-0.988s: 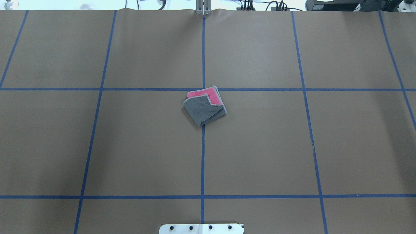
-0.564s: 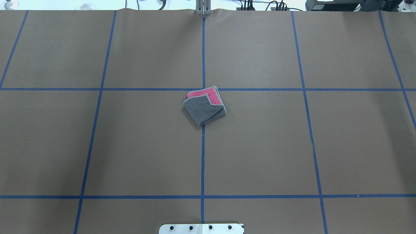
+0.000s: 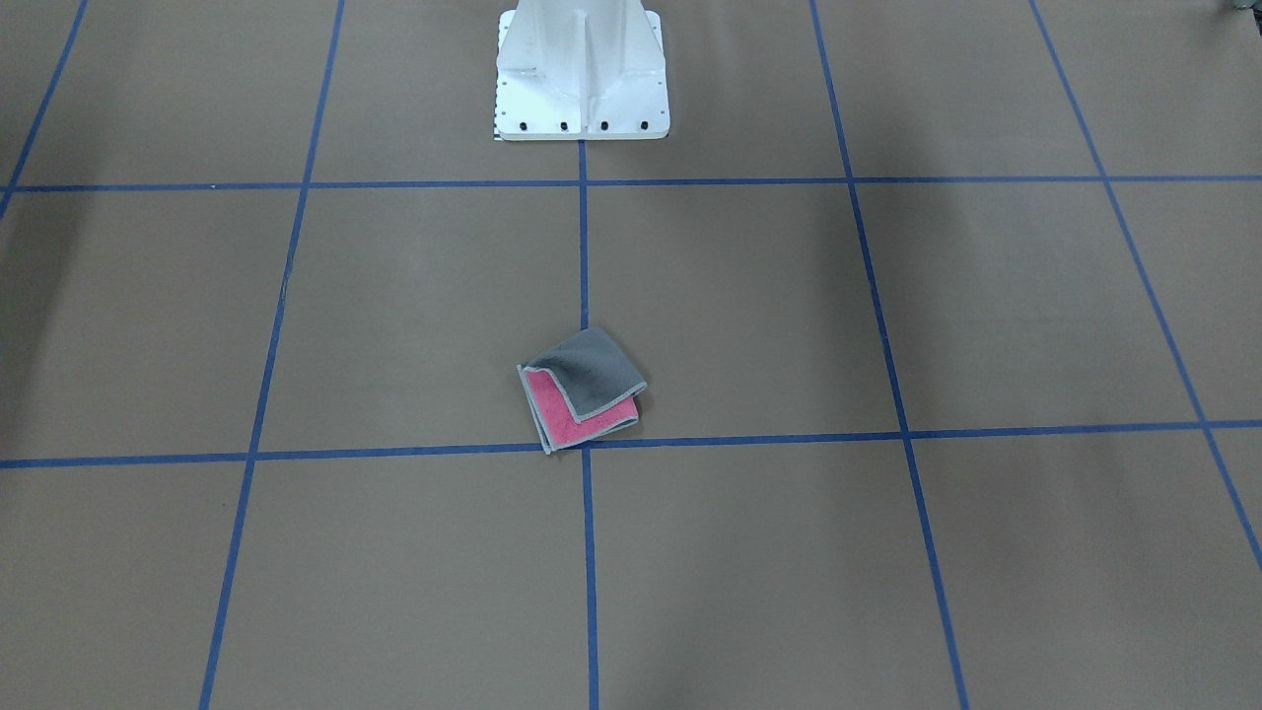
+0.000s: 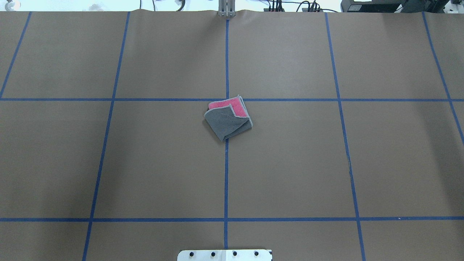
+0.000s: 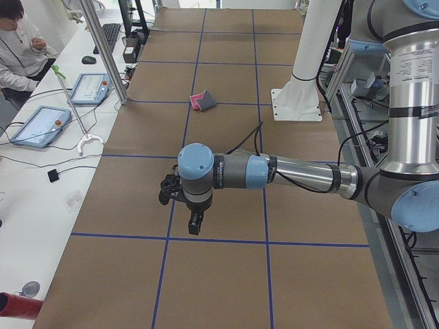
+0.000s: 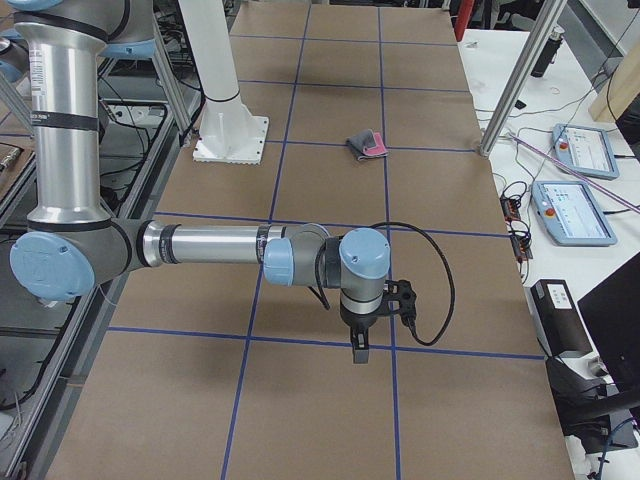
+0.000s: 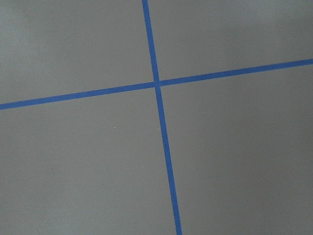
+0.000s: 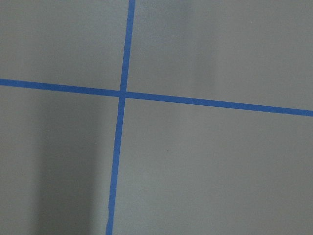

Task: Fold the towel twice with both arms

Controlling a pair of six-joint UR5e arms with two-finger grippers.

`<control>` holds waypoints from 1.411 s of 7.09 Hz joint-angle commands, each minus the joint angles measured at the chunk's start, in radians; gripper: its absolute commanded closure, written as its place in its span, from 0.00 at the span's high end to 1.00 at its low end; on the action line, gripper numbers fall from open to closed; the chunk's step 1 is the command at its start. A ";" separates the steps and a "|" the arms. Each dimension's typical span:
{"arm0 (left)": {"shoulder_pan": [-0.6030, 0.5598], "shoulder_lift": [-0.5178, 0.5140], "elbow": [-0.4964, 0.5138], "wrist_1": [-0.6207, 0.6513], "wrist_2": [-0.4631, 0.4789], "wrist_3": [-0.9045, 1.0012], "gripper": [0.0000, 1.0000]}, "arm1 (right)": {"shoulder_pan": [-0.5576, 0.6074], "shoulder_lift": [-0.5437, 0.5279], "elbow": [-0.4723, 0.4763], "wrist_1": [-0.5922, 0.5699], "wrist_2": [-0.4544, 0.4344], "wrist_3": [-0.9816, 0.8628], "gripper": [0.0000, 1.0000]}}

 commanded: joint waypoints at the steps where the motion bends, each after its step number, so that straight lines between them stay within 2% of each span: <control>1: -0.002 0.000 0.003 0.001 0.000 -0.003 1.00 | 0.000 -0.005 0.000 0.000 0.021 0.000 1.00; 10: -0.002 0.017 0.000 0.003 0.003 0.002 1.00 | 0.000 -0.005 0.000 0.000 0.047 0.000 1.00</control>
